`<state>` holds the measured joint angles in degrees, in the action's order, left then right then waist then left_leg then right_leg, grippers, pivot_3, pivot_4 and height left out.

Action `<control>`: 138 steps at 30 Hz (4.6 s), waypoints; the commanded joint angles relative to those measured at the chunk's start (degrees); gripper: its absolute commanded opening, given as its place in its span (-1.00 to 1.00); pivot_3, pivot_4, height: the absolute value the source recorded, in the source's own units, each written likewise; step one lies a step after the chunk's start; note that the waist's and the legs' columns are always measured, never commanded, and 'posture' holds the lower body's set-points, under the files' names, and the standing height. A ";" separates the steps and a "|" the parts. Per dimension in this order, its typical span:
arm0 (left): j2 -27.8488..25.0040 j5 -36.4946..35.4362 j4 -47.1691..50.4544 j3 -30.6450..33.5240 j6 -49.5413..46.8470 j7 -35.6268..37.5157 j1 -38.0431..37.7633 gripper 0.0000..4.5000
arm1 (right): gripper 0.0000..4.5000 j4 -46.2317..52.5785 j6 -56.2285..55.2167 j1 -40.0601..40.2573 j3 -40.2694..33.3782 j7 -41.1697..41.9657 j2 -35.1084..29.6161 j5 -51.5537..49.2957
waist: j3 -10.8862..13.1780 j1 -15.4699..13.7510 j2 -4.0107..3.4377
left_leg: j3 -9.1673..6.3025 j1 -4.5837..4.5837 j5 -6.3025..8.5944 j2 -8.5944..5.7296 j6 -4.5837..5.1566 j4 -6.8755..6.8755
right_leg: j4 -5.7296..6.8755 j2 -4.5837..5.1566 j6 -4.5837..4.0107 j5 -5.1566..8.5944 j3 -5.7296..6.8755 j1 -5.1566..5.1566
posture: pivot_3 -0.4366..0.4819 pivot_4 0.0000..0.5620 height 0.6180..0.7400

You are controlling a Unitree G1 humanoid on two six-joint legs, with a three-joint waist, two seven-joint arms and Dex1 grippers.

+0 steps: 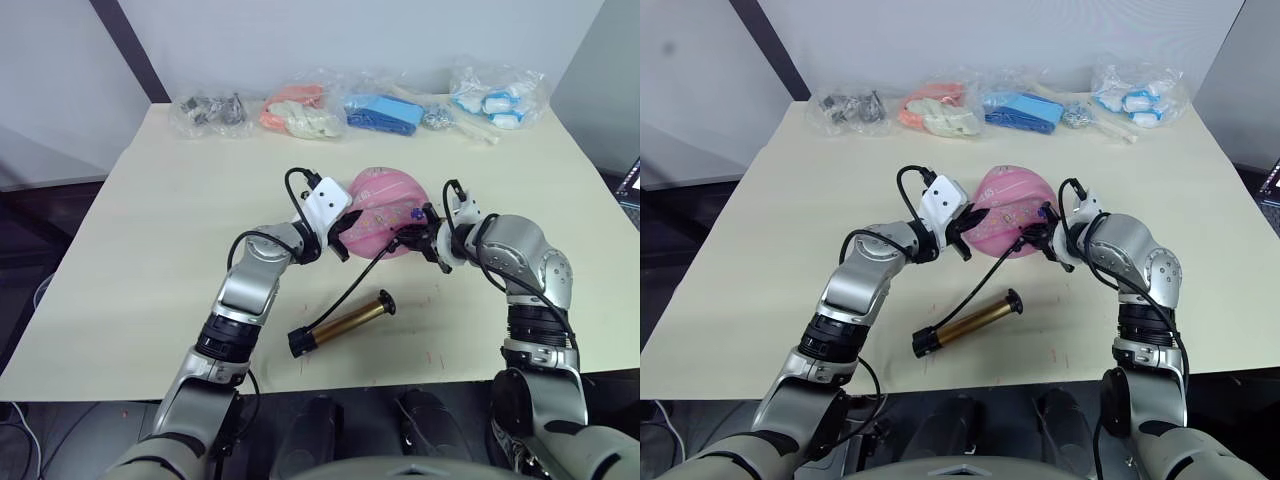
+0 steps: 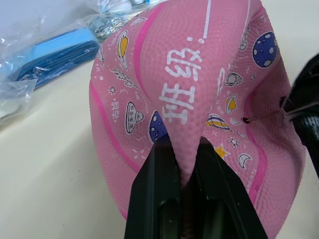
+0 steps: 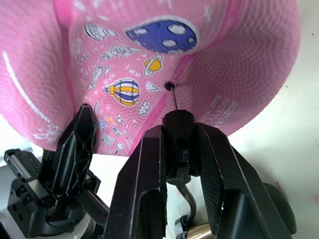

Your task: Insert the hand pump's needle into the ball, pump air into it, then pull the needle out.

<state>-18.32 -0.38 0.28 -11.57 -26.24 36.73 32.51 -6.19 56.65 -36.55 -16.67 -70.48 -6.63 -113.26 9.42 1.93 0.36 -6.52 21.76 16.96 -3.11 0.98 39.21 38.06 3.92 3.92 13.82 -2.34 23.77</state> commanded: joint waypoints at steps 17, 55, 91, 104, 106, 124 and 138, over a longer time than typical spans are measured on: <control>0.28 -1.97 -9.18 -3.42 9.07 10.54 3.62 -0.99 | -0.83 -6.79 0.03 -4.64 2.97 4.51 -4.02 0.35 | -0.06 0.14 -0.08 | -0.02 -0.04 -0.02 -0.01 0.05 0.00 | -0.01 0.00 0.01 0.00 0.02 -0.08 | -0.05 -0.47 1.00; 3.27 -2.20 -7.77 -4.44 1.44 11.76 3.12 -0.99 | -0.83 -18.28 -4.75 -11.45 -0.62 13.60 1.12 16.88 | -0.99 0.59 -0.18 | -0.03 -0.26 -0.03 -0.01 0.09 -0.09 | -0.05 -0.03 0.04 -0.02 0.00 -0.27 | -0.05 -0.47 1.00; 4.66 -1.02 -10.52 -2.61 0.21 9.63 4.48 -0.99 | -0.83 -10.01 9.12 -9.03 -3.19 17.15 4.06 27.17 | -1.27 0.36 -0.05 | 0.15 -1.33 -0.02 0.21 0.10 -0.83 | -0.50 -0.22 0.03 0.01 -0.25 -1.06 | -0.05 -0.47 1.00; 4.72 0.45 -11.76 -2.66 0.61 8.59 4.53 -0.99 | -0.83 -4.79 14.15 -6.99 -0.40 19.11 0.82 27.02 | -1.18 -0.27 -0.20 | -0.10 -0.97 -0.03 0.15 0.09 -0.84 | -0.75 -0.17 0.03 0.00 0.00 -0.92 | -0.05 -0.47 1.00; 4.79 0.56 -11.97 -2.61 0.76 8.45 4.53 -0.99 | -0.83 -4.68 14.20 -6.90 -0.18 19.71 0.50 27.34 | -1.17 -0.32 -0.21 | -0.10 -0.95 -0.03 0.15 0.09 -0.84 | -0.78 -0.17 0.03 0.00 0.01 -0.92 | -0.05 -0.47 1.00; 5.53 1.35 -14.38 -1.82 1.21 6.09 5.40 -1.00 | 0.40 6.43 19.99 -2.92 5.36 24.48 -10.17 23.79 | -1.07 -1.40 -0.38 | -0.53 -0.52 -0.02 -0.04 0.10 -0.91 | -1.27 0.09 0.04 0.01 0.52 -0.89 | -0.05 -0.47 1.00; 7.01 1.66 -8.40 -1.20 -6.95 -1.13 3.84 -1.00 | 0.40 25.12 18.35 2.69 15.34 42.19 -17.64 41.70 | -1.01 -1.48 -0.44 | -0.79 -0.44 -0.04 -0.11 0.07 -0.87 | -1.27 0.12 0.07 0.02 0.76 -0.93 | -0.05 -0.47 1.00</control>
<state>-11.92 0.98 -7.55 -10.75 -30.71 36.03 37.76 15.63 76.43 -33.72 -1.56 -29.43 -24.36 -73.21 8.41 0.45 -0.08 -7.32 21.32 16.91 -3.22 1.05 38.33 36.79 4.05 3.99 13.84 -1.58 22.84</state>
